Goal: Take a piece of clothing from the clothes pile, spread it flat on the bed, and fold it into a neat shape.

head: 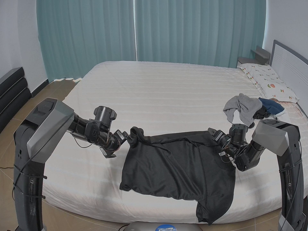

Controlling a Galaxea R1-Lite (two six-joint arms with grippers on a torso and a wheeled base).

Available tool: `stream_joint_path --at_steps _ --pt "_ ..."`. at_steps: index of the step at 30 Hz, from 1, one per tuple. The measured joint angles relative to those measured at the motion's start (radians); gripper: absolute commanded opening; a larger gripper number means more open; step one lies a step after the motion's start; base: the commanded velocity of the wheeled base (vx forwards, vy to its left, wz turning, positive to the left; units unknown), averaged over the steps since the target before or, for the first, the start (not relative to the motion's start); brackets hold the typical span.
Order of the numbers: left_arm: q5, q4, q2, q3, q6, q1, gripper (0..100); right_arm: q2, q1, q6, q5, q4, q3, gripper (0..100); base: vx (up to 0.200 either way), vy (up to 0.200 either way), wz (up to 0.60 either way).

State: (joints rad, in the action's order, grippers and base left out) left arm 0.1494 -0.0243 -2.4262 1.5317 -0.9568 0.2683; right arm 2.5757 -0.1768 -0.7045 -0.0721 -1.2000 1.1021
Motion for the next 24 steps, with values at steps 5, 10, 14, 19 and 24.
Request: stream_joint_path --at_steps 5,10,14,19,24 --pt "0.002 0.021 0.029 -0.07 -0.004 -0.013 100 -0.006 -0.006 0.0 0.01 0.072 0.002 100 0.0 0.0 0.0" --pt "-0.02 0.172 0.05 -0.157 -0.108 -0.019 100 -0.015 -0.009 -0.025 0.012 0.173 0.03 100 0.0 0.0 0.0" --pt "-0.062 0.26 0.066 -0.233 -0.18 -0.017 100 -0.016 -0.013 -0.051 0.012 0.256 0.079 100 0.0 0.0 0.0" --pt "-0.169 0.37 0.079 -0.301 -0.238 -0.001 100 0.013 -0.016 -0.07 0.011 0.351 0.172 100 0.0 0.0 0.0" --pt "-0.184 0.5 0.088 -0.372 -0.266 0.005 100 0.051 -0.018 -0.076 0.006 0.418 0.259 100 0.0 0.0 0.0"
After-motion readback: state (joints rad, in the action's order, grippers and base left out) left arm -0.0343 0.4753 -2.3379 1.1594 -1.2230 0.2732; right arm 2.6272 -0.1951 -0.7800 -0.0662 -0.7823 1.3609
